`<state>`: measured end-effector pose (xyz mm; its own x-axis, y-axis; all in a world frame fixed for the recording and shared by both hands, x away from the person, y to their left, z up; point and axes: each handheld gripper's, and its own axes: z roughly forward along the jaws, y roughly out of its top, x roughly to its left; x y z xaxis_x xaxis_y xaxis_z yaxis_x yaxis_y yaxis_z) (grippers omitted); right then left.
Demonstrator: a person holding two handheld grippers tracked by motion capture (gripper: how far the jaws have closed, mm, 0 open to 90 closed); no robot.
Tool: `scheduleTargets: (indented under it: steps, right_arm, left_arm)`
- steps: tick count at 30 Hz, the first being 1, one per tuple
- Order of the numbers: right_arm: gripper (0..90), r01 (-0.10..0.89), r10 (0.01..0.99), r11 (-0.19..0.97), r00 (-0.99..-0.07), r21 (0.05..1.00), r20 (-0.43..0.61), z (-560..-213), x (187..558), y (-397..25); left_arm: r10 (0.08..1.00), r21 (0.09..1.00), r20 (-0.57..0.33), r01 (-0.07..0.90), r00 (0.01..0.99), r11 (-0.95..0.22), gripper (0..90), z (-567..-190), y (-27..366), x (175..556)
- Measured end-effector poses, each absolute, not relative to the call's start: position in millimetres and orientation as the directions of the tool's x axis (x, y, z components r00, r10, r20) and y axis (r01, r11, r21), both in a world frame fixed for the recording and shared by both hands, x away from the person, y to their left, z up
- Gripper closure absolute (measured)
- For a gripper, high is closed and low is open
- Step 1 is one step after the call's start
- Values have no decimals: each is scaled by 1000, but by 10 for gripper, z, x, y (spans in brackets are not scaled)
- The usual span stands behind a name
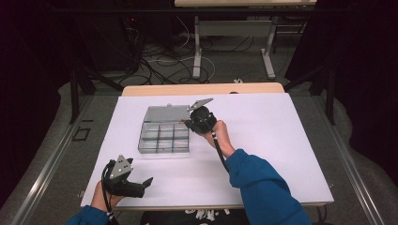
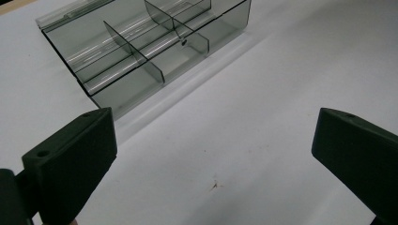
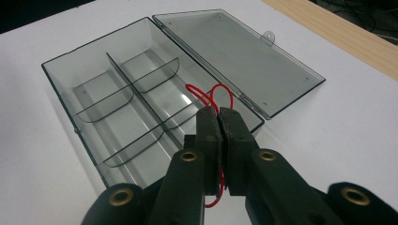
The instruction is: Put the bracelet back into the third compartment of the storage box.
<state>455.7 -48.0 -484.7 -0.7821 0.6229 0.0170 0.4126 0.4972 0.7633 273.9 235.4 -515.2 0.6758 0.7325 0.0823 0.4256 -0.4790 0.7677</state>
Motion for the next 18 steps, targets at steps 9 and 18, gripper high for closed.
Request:
scheduleTargets:
  steps: [9, 18]
  right_arm:
    - [876, 420, 633, 484, -774, 768, 25, -4900, 4579, -419]
    - [876, 431, 639, 480, -769, 764, 33, -4947, 4610, -368]
  left_arm:
    - [733, 768, 83, 426, 675, -479, 5, -5151, 2355, 2738]
    - [733, 768, 83, 426, 675, -479, 4, -5152, 2354, 2739]
